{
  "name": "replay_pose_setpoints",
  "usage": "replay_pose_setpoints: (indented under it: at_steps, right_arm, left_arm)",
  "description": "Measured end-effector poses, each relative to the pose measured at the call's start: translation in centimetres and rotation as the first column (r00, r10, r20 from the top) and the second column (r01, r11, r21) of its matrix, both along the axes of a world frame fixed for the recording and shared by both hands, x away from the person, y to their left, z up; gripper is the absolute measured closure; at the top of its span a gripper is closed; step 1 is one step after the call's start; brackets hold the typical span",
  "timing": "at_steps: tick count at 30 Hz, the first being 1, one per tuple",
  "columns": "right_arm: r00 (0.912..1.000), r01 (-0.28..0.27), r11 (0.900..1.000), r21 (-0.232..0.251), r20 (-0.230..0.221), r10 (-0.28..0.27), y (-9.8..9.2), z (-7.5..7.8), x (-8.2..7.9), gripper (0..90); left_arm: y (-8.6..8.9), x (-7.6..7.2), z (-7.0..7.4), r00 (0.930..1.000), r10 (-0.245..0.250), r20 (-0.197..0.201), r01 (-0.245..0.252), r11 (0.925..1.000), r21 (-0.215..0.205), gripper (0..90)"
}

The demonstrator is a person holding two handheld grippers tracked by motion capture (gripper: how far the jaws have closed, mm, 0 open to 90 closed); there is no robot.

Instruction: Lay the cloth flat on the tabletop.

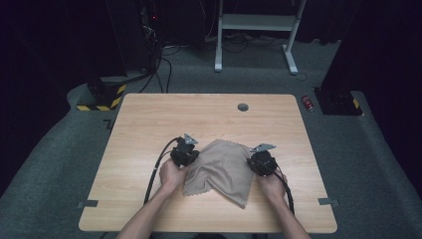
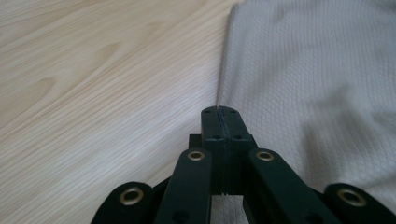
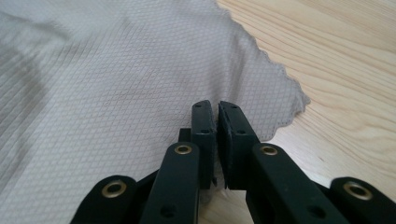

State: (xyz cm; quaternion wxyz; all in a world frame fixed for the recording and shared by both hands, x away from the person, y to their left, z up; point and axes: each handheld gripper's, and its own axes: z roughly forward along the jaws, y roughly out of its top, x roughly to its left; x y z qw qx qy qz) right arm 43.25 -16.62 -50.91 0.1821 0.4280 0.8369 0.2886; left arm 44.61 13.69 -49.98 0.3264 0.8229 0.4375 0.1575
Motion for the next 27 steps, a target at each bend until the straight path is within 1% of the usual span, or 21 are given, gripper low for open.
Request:
replay_pose_setpoints:
  at_steps: [1, 3, 4, 5, 6, 8, 10, 12, 14, 15, 16, 17, 18, 19, 20, 21, 22, 24, 25, 26, 27]
  right_arm:
    - [0.9998, -0.019, 1.000, 0.002, 0.001, 0.019, 0.6, 0.0, 0.1, 84.2]
    - [0.9998, -0.022, 1.000, 0.002, 0.002, 0.022, 0.9, 0.0, 0.1, 83.9]
    - [0.9993, -0.035, 0.999, -0.004, 0.009, 0.035, 1.7, -0.1, 0.2, 82.2]
    - [0.9993, -0.035, 0.999, -0.004, 0.009, 0.035, 1.7, -0.1, 0.2, 82.2]
    - [0.9993, -0.037, 0.999, -0.003, 0.012, 0.037, 1.8, -0.1, 0.3, 81.7]
    - [0.9993, -0.034, 0.999, 0.001, 0.016, 0.034, 2.1, -0.1, 0.3, 81.1]
    - [0.9991, -0.037, 0.999, 0.002, 0.019, 0.037, 2.1, -0.2, 0.4, 81.2]
    - [0.9993, -0.037, 0.999, 0.007, 0.012, 0.037, 2.0, -0.1, 0.4, 81.2]
    - [0.9993, -0.035, 0.999, 0.010, 0.010, 0.035, 2.0, -0.1, 0.4, 81.1]
    - [0.9993, -0.035, 0.999, 0.011, 0.011, 0.035, 2.0, -0.2, 0.4, 81.1]
    - [0.9993, -0.035, 0.999, 0.011, 0.011, 0.035, 2.0, -0.2, 0.4, 81.1]
    - [0.9994, -0.034, 0.999, 0.017, 0.011, 0.033, 1.9, -0.2, 0.4, 81.1]
    - [0.9993, -0.033, 0.999, 0.020, 0.015, 0.033, 1.9, -0.2, 0.3, 81.1]
    - [0.9993, -0.033, 0.999, 0.020, 0.015, 0.033, 1.9, -0.2, 0.3, 81.1]
    - [0.9992, -0.034, 0.999, 0.022, 0.022, 0.034, 1.8, -0.3, 0.3, 80.6]
    - [0.9992, -0.034, 0.999, 0.022, 0.022, 0.034, 1.8, -0.3, 0.3, 80.6]
    - [0.9992, -0.032, 0.999, 0.025, 0.025, 0.031, 1.8, -0.3, 0.2, 79.9]
    - [0.9988, -0.029, 0.999, 0.034, 0.040, 0.027, 1.6, -0.5, 0.1, 76.9]
    - [0.9986, -0.028, 0.999, 0.042, 0.046, 0.026, 1.5, -0.6, 0.1, 76.6]
    - [0.9986, -0.026, 0.998, 0.053, 0.047, 0.023, 1.4, -0.6, 0.1, 76.6]
    - [0.9977, -0.021, 0.997, 0.070, 0.067, 0.016, 1.2, -0.9, -0.2, 76.2]
  left_arm:
    - [1.0, -0.3, 0.3, 0.9999, 0.013, -0.002, -0.013, 0.9997, -0.022, 90.0]
    - [1.3, -0.5, 0.5, 0.9999, 0.017, 0.004, -0.017, 0.9997, -0.018, 90.0]
    - [1.4, -0.8, 0.8, 0.9997, 0.016, 0.019, -0.016, 0.9997, -0.017, 89.6]
    - [1.4, -0.8, 0.8, 0.9997, 0.016, 0.019, -0.016, 0.9997, -0.017, 89.5]
    - [1.2, -0.9, 1.0, 0.9994, 0.012, 0.031, -0.012, 0.9996, -0.025, 89.5]
    - [0.6, -1.2, 1.3, 0.9977, -0.017, 0.065, 0.021, 0.9983, -0.054, 89.2]
    - [-0.6, -1.5, 1.6, 0.9944, -0.070, 0.080, 0.075, 0.9950, -0.065, 89.1]
    - [-2.0, -1.8, 1.8, 0.9869, -0.132, 0.093, 0.139, 0.9879, -0.070, 89.1]
    - [-3.4, -2.1, 1.9, 0.9797, -0.181, 0.086, 0.187, 0.9799, -0.068, 89.2]
    - [-5.2, -2.6, 1.5, 0.9705, -0.229, 0.076, 0.230, 0.9730, -0.013, 89.2]
    - [-5.2, -2.6, 1.5, 0.9705, -0.229, 0.076, 0.230, 0.9730, -0.013, 89.2]
    - [-6.7, -2.9, 0.9, 0.9601, -0.276, 0.042, 0.276, 0.9610, 0.024, 89.1]
    - [-7.2, -3.0, 0.6, 0.9556, -0.293, 0.033, 0.292, 0.9559, 0.036, 88.6]
    - [-7.2, -3.0, 0.6, 0.9556, -0.293, 0.033, 0.292, 0.9559, 0.036, 85.8]
    - [-7.3, -3.0, 0.5, 0.9572, -0.288, 0.028, 0.288, 0.9575, 0.019, 81.3]
    - [-7.3, -3.0, 0.5, 0.9572, -0.288, 0.028, 0.288, 0.9575, 0.019, 77.6]
    - [-7.0, -2.9, 0.7, 0.9618, -0.272, 0.035, 0.271, 0.9624, 0.006, 77.6]
    - [-5.7, -2.5, 1.3, 0.9748, -0.216, 0.055, 0.218, 0.9754, -0.033, 72.2]
    - [-5.2, -2.4, 1.6, 0.9786, -0.197, 0.060, 0.199, 0.9793, -0.036, 70.8]
    - [-4.4, -2.2, 2.0, 0.9842, -0.162, 0.071, 0.166, 0.9851, -0.047, 69.1]
    - [-3.7, -2.0, 2.2, 0.9878, -0.139, 0.072, 0.143, 0.9883, -0.055, 66.7]
